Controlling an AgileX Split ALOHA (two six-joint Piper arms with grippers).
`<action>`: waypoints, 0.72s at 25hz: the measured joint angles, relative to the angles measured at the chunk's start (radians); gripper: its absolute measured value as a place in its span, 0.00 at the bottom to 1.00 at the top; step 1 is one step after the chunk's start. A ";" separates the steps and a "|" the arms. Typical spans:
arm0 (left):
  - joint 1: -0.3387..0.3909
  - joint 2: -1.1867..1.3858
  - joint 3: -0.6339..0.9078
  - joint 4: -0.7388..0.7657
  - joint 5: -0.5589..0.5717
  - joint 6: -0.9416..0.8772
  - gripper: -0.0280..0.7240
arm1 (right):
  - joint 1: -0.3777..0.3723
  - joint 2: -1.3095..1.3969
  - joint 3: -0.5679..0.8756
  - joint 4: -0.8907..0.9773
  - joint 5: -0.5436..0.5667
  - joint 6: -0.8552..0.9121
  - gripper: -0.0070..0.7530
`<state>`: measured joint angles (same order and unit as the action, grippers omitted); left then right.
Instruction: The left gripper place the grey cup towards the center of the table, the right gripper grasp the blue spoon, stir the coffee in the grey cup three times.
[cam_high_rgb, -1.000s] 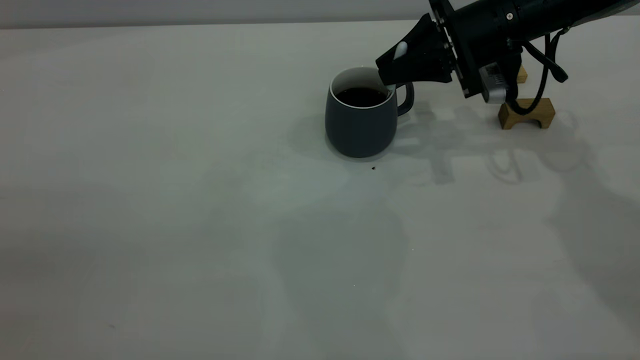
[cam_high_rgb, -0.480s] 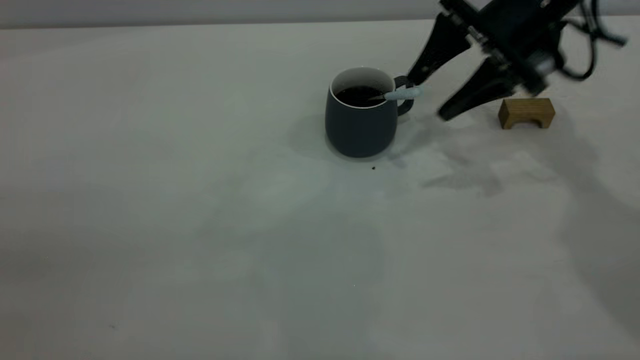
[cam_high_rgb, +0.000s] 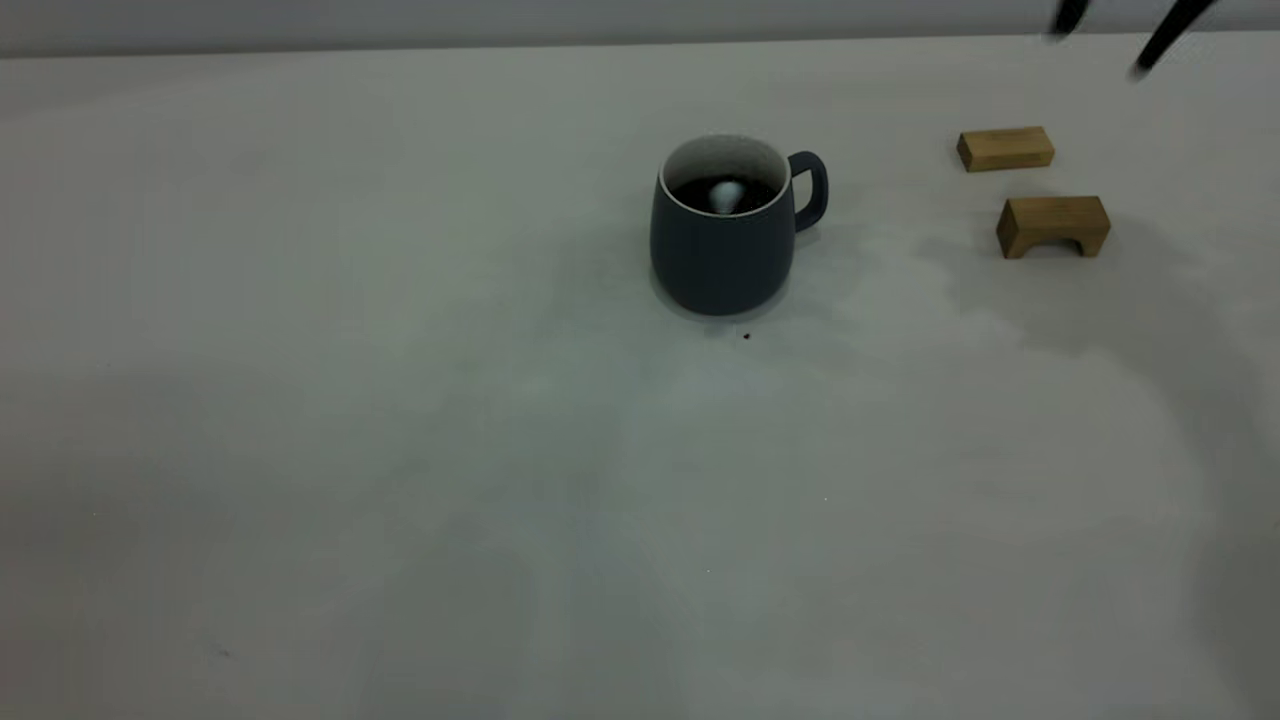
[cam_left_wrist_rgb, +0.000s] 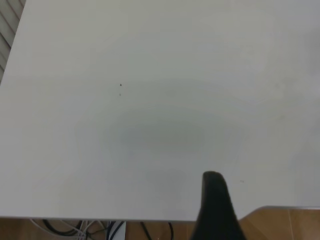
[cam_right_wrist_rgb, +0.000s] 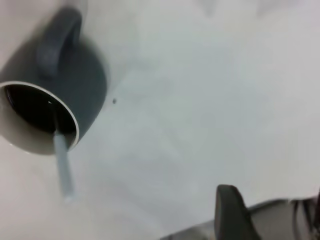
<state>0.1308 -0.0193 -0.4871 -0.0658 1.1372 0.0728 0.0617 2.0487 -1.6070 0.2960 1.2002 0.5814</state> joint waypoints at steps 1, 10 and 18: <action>0.000 0.000 0.000 0.000 0.000 0.000 0.82 | 0.000 -0.044 0.000 -0.027 0.002 0.000 0.52; 0.000 0.000 0.000 0.000 0.000 0.000 0.82 | 0.000 -0.456 0.003 -0.087 0.030 -0.002 0.31; 0.000 0.000 0.000 0.000 0.000 0.000 0.82 | 0.000 -0.804 0.239 -0.141 0.037 -0.412 0.29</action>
<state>0.1308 -0.0193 -0.4871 -0.0658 1.1372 0.0728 0.0617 1.2443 -1.3683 0.1546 1.2371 0.1696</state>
